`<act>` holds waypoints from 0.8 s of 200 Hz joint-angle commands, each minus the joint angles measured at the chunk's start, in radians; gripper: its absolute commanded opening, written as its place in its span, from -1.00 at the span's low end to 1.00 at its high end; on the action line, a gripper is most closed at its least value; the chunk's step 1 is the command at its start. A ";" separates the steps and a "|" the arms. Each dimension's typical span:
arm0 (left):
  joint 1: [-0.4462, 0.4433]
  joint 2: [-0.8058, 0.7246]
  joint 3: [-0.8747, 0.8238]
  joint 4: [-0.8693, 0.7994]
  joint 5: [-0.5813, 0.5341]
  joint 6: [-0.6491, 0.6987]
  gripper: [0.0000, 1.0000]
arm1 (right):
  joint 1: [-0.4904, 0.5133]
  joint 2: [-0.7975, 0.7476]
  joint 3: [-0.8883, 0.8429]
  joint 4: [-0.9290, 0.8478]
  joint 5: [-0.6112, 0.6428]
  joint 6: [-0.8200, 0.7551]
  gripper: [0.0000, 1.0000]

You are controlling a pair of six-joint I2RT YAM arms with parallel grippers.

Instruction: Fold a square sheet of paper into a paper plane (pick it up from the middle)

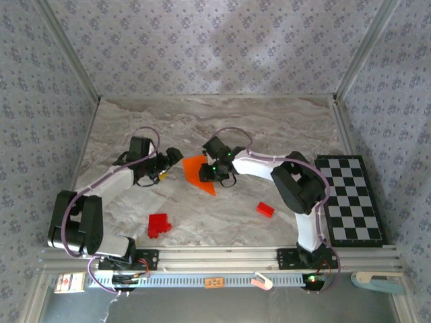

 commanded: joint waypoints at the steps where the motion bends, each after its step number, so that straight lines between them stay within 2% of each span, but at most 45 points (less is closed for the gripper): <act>1: -0.005 0.035 -0.001 0.039 0.084 -0.015 0.95 | -0.010 0.021 0.019 -0.039 0.007 0.001 -0.41; 46: -0.043 0.114 0.000 0.069 0.153 -0.053 0.72 | -0.022 0.026 0.005 -0.039 -0.016 0.013 -0.41; 97: -0.100 0.191 0.011 0.113 0.185 -0.097 0.27 | -0.026 0.030 -0.005 -0.038 -0.022 0.021 -0.42; 132: -0.105 0.217 0.011 0.099 0.157 -0.117 0.24 | -0.027 0.030 -0.005 -0.043 -0.019 0.023 -0.42; 160: -0.105 0.233 0.004 0.116 0.158 -0.132 0.13 | -0.030 0.031 -0.008 -0.041 -0.018 0.024 -0.42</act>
